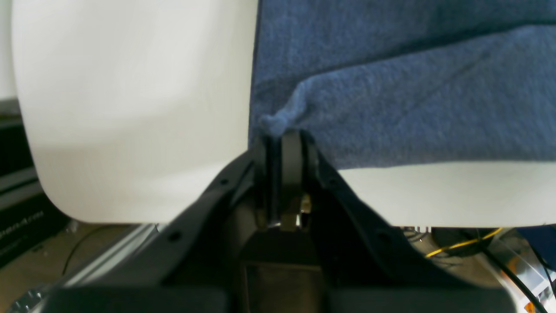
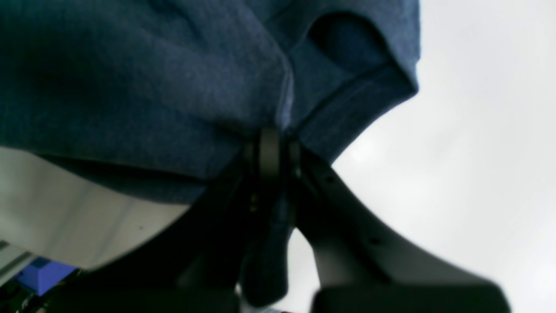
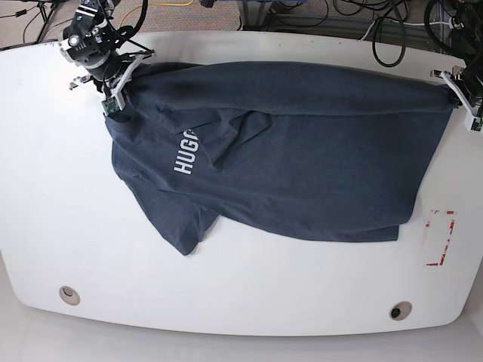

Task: Layout the t-shirt on the table in an organized manner, then fold the t-shirt properly
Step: 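Lay the shirt flat, dragging it toward the robot with both grippers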

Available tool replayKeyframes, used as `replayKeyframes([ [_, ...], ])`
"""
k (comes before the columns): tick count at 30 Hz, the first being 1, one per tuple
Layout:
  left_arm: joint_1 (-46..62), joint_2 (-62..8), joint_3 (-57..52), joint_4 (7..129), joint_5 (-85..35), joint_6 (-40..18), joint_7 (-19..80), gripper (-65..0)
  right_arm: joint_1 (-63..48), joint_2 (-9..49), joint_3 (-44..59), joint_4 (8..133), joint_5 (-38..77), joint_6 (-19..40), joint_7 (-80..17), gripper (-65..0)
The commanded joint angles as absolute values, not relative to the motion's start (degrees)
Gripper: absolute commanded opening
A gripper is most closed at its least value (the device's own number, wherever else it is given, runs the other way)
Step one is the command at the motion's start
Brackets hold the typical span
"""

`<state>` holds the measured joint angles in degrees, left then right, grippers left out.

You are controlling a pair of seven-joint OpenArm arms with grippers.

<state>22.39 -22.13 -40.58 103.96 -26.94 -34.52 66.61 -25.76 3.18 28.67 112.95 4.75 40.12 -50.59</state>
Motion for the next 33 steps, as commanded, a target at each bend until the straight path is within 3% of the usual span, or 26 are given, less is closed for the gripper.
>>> replayKeyframes([
  [1,22.46,-23.43,-41.10,103.96,-26.95,-34.24,65.89,-65.0,-26.59,3.65,28.97,114.33,4.88,40.00,-49.54,-65.0],
  [16,22.46,-23.60,-40.75,103.78,-26.95,-34.24,65.89,-62.6,-29.67,4.53,28.88,113.98,4.44,40.00,-49.63,-62.9],
  [21,22.46,-23.60,-40.75,103.78,-26.95,-34.24,65.98,-47.6,-31.25,6.29,28.18,113.98,4.44,40.00,-49.71,-45.0],
  [22,22.46,-23.60,-40.84,103.78,-26.95,-34.24,65.98,-40.4,-31.52,6.29,28.00,113.98,4.44,40.00,-49.71,-37.7],
  [25,22.55,-23.60,-40.84,103.78,-26.95,-34.24,65.98,-26.4,-31.78,6.29,27.91,114.07,4.44,40.00,-49.71,-26.8],
  [29,23.08,-23.60,-40.84,103.96,-25.80,-34.24,65.98,-13.8,-32.40,6.20,27.91,114.42,4.88,40.00,-49.63,-23.6],
  [33,23.08,-23.60,-40.92,103.96,-24.48,-34.24,65.98,-13.6,-31.87,6.11,28.09,115.30,4.88,40.00,-49.54,-24.1],
])
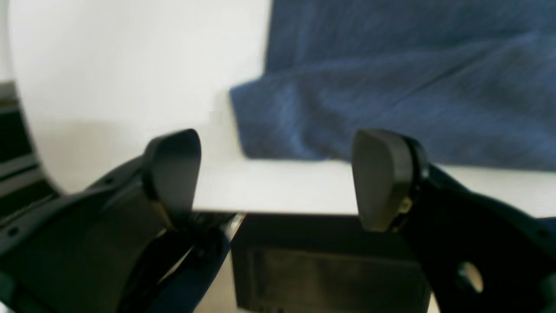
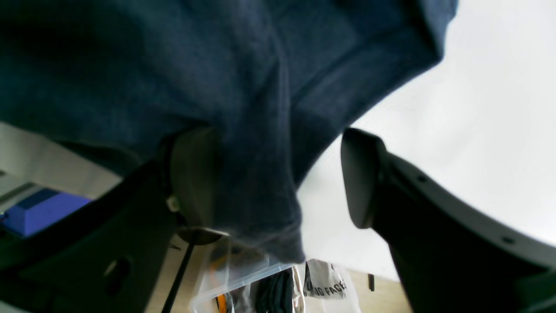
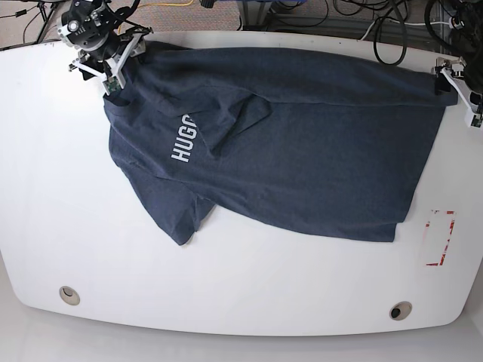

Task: Layout the t-shirt on the table in an organized manner, then fold the t-shirt properly
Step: 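Lay the shirt flat, dragging it toward the robot with both grippers, then release the hem with the left gripper and grasp the shirt's opposite corner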

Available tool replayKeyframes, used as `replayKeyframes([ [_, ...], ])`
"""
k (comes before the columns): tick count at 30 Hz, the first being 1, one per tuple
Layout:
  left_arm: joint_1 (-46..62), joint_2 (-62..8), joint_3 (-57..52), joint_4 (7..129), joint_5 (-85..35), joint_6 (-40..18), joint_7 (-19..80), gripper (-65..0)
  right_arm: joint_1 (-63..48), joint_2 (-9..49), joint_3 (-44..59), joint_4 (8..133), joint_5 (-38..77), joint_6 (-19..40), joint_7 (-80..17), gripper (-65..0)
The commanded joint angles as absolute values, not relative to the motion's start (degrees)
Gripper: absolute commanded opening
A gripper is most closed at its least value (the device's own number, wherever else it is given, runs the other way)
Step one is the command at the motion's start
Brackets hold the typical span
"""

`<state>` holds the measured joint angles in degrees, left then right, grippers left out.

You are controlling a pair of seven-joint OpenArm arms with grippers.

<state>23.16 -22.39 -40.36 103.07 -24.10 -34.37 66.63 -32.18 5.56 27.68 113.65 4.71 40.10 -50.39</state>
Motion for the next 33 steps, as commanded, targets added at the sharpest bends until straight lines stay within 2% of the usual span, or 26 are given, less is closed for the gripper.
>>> replayKeyframes([
  [1,22.99,-23.60,-41.01,104.04,-24.48,-34.24,65.98,-13.6,-31.52,6.11,28.09,115.38,4.97,40.00,-49.54,-24.1],
  [9,17.80,-23.60,-41.19,105.71,-24.57,-34.24,66.24,-13.6,-26.24,6.11,28.18,115.47,4.97,40.00,-49.54,-23.5],
  [20,4.97,-23.34,-40.84,104.84,-24.04,-33.98,66.07,-13.6,-16.92,6.02,28.18,113.63,4.53,40.00,-49.71,-23.3],
  [33,-10.95,-23.25,-35.30,91.38,-23.96,-33.80,65.71,-13.8,-1.89,6.73,28.18,98.86,4.26,40.00,-49.63,-23.3],
])
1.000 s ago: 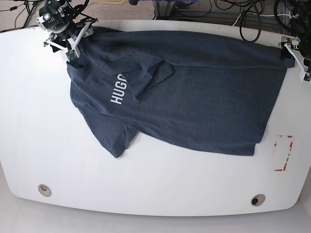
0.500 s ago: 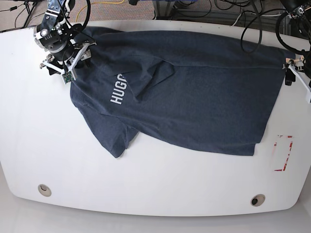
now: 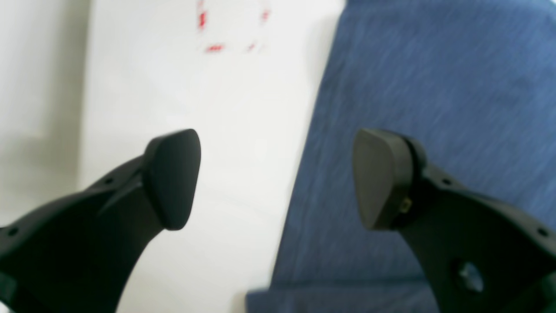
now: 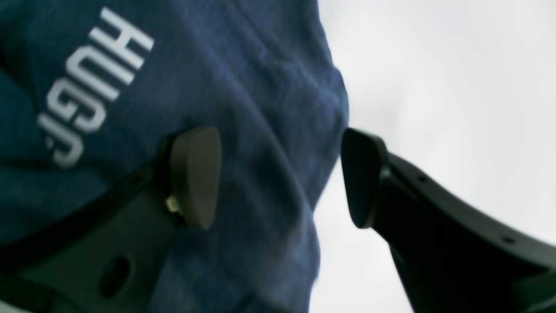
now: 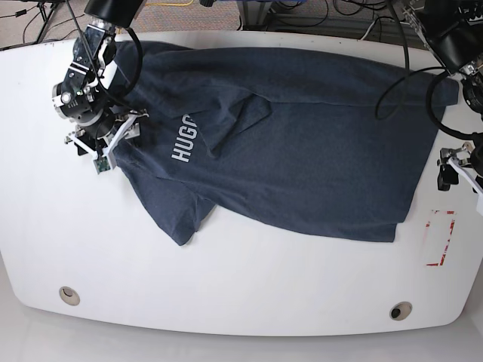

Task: Layout the t-shirt on the table in an organized manner, then fold the t-shirt properly
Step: 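Release the hem with the left gripper and grasp the shirt's opposite corner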

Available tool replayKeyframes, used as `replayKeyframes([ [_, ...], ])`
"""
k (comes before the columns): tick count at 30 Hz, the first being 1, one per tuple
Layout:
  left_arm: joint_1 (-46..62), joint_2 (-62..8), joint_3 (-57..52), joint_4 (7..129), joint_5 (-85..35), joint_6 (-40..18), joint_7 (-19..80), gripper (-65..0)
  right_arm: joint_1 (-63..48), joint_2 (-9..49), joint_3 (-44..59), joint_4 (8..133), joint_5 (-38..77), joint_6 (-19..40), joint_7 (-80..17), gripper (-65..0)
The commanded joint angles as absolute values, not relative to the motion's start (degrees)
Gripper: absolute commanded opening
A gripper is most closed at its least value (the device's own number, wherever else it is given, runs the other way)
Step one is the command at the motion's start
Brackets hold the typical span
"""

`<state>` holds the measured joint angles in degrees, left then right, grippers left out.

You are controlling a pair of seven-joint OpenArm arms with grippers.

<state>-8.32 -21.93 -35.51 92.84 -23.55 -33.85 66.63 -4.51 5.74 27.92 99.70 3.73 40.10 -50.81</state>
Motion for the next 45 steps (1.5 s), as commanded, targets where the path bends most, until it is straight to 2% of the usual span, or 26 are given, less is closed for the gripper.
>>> replayKeyframes([
  [1,-12.09,-23.25,-34.86,89.98,-23.96,-33.80,65.45,-13.8,-0.66,7.25,28.18,97.54,4.26,40.00,-49.63,-23.3],
  [12,-17.10,-23.25,-30.99,83.12,-20.79,-33.80,60.26,-13.8,8.48,8.92,32.13,83.38,4.26,40.00,-48.84,-23.3],
  [22,-18.51,-23.25,-30.99,82.77,-19.38,-33.80,60.09,-13.8,8.57,10.59,32.66,78.11,4.44,40.00,-45.76,-23.3],
  [28,-18.68,-23.25,-30.99,81.36,-19.38,-33.80,59.56,-13.8,7.16,8.13,32.57,78.02,4.44,40.00,-45.85,-23.3],
  [38,-19.56,-23.25,-29.76,73.80,-19.38,-33.80,52.70,-13.8,6.81,4.79,32.57,77.76,4.44,40.00,-45.85,-24.6],
  [41,-21.23,-23.34,-27.82,70.64,-19.38,-33.80,52.00,-13.8,6.37,4.62,32.57,77.76,4.44,40.00,-45.85,-30.1],
  [45,-22.81,-23.52,-26.51,65.71,-19.30,-33.80,48.31,-13.8,6.37,4.53,32.48,77.76,4.44,40.00,-45.76,-46.6],
])
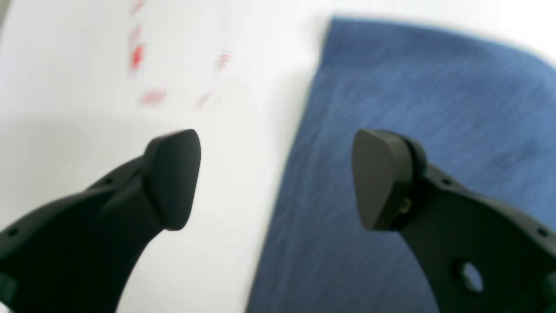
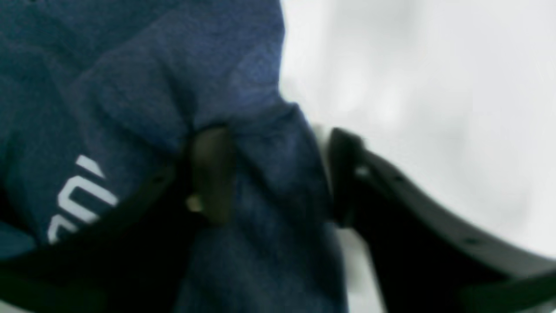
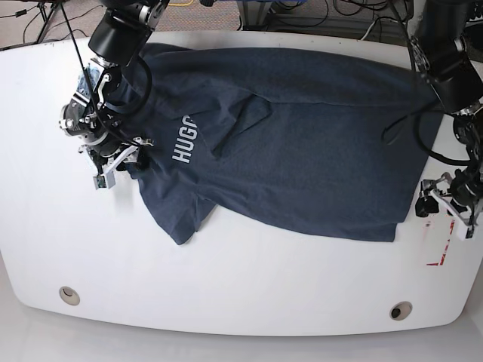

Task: Layout the t-shirt on the table in an organized manner, then fold the t-shirt properly
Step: 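Release the hem with the left gripper and grasp the shirt's opposite corner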

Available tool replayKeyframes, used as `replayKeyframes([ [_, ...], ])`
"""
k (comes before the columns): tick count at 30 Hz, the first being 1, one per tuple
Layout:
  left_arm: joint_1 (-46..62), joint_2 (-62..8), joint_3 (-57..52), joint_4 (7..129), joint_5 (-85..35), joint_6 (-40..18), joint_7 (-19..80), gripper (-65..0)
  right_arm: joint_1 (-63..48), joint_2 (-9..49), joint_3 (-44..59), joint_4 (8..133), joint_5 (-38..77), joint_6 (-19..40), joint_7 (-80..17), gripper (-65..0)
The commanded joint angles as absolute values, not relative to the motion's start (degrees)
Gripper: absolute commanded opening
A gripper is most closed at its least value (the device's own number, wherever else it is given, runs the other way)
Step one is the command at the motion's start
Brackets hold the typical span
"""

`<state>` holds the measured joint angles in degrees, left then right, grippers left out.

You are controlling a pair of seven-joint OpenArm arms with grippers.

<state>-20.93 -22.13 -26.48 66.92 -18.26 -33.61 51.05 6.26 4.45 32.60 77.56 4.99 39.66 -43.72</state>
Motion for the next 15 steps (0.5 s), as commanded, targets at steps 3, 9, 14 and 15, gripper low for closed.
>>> replayKeyframes([
  [3,-24.40,-23.60,-25.27,61.41,-19.21,-33.36,44.70,-13.8,6.37,4.44,31.52,77.76,4.44,40.00,-45.76,-58.7],
  [9,-29.14,-23.60,-20.79,51.91,-15.87,-29.14,38.73,-13.8,5.58,4.70,27.56,77.85,4.44,40.00,-45.58,-64.2],
  [14,-32.92,-23.43,-17.89,43.65,-14.55,-29.14,34.07,-13.6,5.32,4.53,27.38,77.93,4.53,40.00,-45.49,-65.0],
  [15,-33.80,-23.34,-17.45,41.80,-14.37,-29.14,33.19,-13.6,5.32,4.44,27.38,77.93,4.70,40.00,-45.41,-65.0],
])
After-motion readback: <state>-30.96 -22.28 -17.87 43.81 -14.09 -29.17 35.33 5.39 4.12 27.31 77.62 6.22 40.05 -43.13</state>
